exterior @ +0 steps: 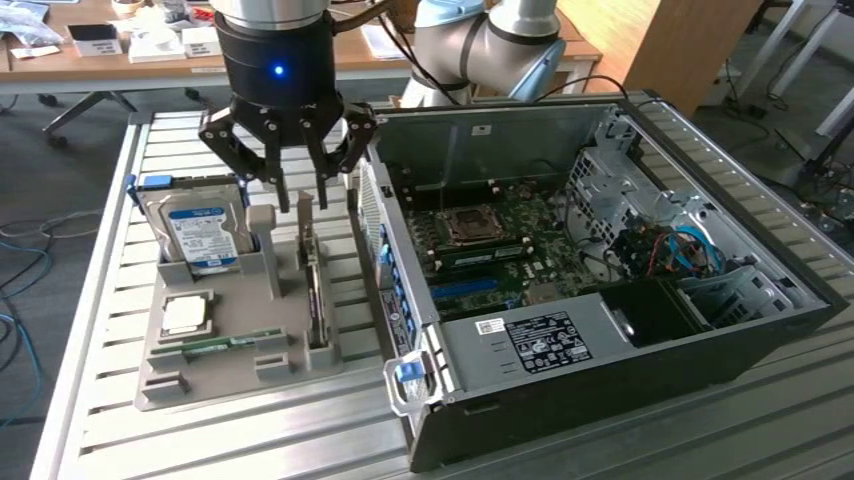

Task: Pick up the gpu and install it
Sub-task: 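Pick up the gpu and move the gpu toward the slot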

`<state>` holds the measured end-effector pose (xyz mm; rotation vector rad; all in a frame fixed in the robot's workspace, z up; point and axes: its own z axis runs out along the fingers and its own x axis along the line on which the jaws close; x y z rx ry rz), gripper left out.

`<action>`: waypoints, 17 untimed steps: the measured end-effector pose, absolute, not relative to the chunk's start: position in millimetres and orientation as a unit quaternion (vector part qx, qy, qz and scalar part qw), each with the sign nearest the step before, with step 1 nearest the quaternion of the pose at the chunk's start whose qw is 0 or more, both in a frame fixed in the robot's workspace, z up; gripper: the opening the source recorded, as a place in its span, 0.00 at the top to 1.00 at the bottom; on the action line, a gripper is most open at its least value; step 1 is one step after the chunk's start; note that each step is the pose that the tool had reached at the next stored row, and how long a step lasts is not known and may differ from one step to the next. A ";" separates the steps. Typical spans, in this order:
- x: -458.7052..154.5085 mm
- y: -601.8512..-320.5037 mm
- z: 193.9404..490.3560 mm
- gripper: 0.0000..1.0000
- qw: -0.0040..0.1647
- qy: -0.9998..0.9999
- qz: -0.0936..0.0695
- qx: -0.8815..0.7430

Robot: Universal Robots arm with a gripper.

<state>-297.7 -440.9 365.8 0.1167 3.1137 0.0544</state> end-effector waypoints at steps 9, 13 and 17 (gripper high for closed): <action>-297.6 -440.9 356.4 0.59 0.013 0.999 0.017 0.037; -297.7 -440.9 356.2 0.59 0.013 0.999 0.017 0.037; -297.6 -440.9 355.8 0.59 0.013 0.999 0.018 0.037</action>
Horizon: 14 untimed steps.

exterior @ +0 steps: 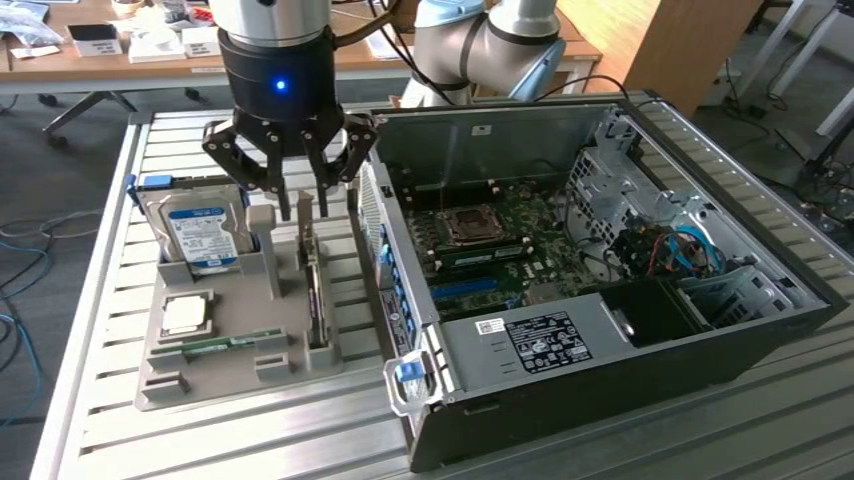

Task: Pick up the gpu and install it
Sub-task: 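Pick up the gpu and move the gpu toward the slot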

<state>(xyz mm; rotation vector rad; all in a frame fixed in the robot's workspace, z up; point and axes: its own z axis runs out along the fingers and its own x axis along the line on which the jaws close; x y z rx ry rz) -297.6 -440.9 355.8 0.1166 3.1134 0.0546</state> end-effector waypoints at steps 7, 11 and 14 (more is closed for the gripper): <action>-297.7 -440.9 346.1 0.59 0.013 0.999 0.017 0.037; -297.8 -440.9 339.6 0.59 0.013 0.999 0.017 0.037; -297.8 -440.9 335.2 0.59 0.013 0.999 0.017 0.037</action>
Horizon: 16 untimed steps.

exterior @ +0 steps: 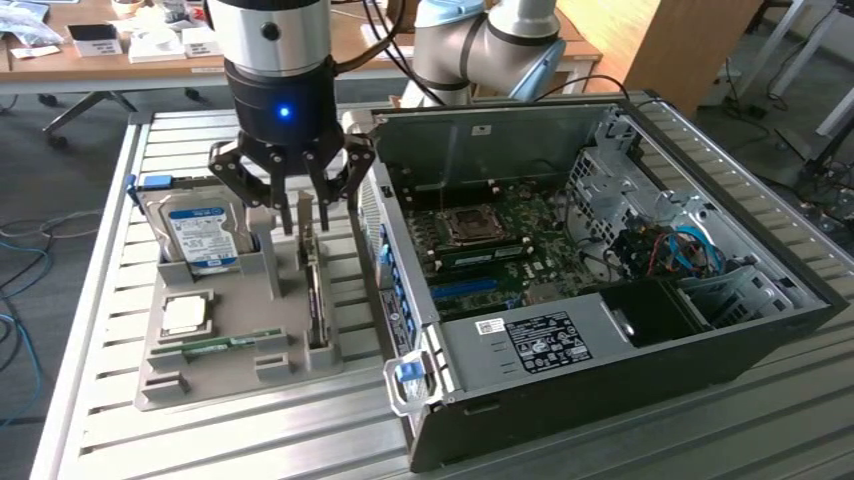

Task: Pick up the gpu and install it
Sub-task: 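Pick up the gpu and move the gpu toward the slot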

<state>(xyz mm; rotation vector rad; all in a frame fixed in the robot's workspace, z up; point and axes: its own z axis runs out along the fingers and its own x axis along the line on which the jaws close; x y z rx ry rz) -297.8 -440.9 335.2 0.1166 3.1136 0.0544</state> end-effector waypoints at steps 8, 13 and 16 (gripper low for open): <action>-297.8 -440.9 333.9 0.59 0.013 0.999 0.017 0.037; -298.1 -440.9 327.9 0.59 0.013 0.999 0.017 0.037; -298.5 -440.9 322.3 0.59 0.012 0.999 0.017 0.037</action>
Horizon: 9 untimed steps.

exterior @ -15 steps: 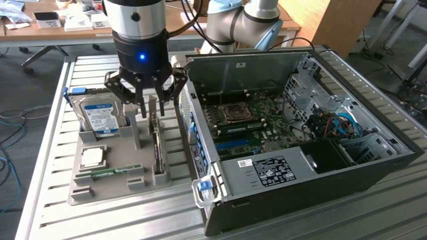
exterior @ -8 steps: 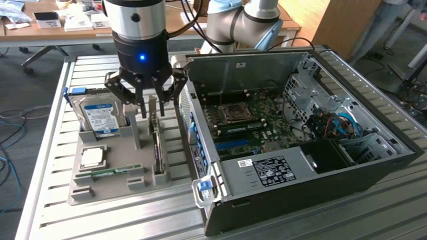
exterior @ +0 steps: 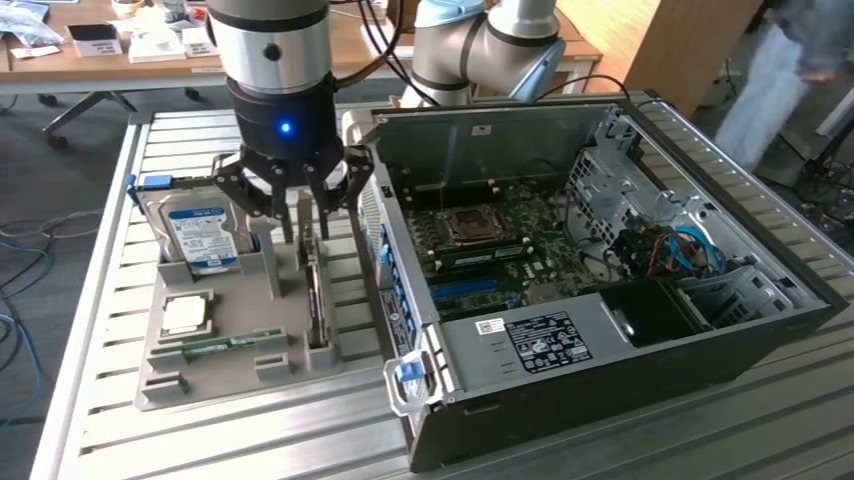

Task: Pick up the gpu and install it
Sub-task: 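Pick up the gpu and move the gpu toward the slot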

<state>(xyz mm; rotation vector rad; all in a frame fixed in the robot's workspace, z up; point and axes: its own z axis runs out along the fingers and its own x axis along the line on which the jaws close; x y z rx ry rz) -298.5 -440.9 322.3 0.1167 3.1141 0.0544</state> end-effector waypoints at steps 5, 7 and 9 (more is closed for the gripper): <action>-299.1 -440.9 313.5 0.59 0.012 0.999 0.017 0.037; -299.5 -440.9 310.5 0.59 0.012 0.999 0.017 0.037; -299.9 -440.9 307.3 0.59 0.011 0.999 0.017 0.037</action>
